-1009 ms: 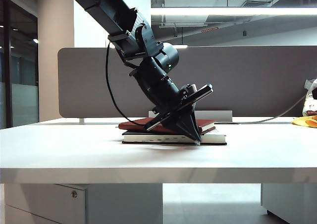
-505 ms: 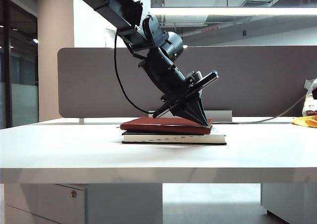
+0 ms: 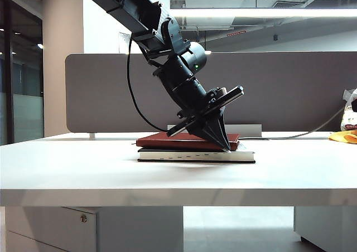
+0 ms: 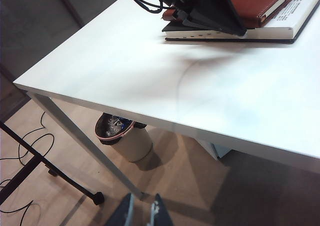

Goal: Pick up the red book and place it on top of the black book.

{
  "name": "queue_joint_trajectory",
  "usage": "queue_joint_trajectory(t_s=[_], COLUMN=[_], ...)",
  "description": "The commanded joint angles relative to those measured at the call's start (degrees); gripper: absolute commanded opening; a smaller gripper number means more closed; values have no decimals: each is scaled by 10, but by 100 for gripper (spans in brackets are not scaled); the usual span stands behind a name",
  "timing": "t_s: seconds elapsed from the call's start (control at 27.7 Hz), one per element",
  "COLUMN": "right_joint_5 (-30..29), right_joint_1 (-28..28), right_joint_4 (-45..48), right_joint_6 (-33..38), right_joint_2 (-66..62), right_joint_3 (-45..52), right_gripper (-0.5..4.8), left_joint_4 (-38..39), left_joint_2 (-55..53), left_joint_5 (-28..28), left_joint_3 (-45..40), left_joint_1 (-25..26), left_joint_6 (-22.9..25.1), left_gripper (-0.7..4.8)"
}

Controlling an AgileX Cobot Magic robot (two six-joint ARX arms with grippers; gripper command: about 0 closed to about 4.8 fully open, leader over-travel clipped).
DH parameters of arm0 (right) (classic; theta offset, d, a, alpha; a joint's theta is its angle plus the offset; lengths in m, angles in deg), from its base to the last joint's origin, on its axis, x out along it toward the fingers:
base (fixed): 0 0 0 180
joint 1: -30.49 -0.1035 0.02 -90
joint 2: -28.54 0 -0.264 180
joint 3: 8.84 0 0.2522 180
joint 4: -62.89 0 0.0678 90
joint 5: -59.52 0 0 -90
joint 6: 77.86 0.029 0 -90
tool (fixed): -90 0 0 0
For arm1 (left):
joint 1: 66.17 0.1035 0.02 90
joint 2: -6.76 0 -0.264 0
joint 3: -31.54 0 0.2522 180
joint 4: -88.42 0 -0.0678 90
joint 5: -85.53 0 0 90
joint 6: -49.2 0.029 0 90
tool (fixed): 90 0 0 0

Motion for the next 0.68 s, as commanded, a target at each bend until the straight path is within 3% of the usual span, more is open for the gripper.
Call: queue_joint_trajectory(t_s=[0.04, 0.68], right_joint_5=[-2, -3], right_joint_1=[0, 0], right_joint_4=[0, 0], right_joint_6=[2, 2], right_joint_2=[0, 0], right_joint_3=[-3, -3], right_gripper=[53, 53], left_joint_4=[-3, -44], left_joint_2=[6, -5], left_joint_5=[-1, -31], left_joint_3=[7, 7], left_joint_1=[-4, -19], left_joint_6=[7, -9], left_gripper=[-6, -6])
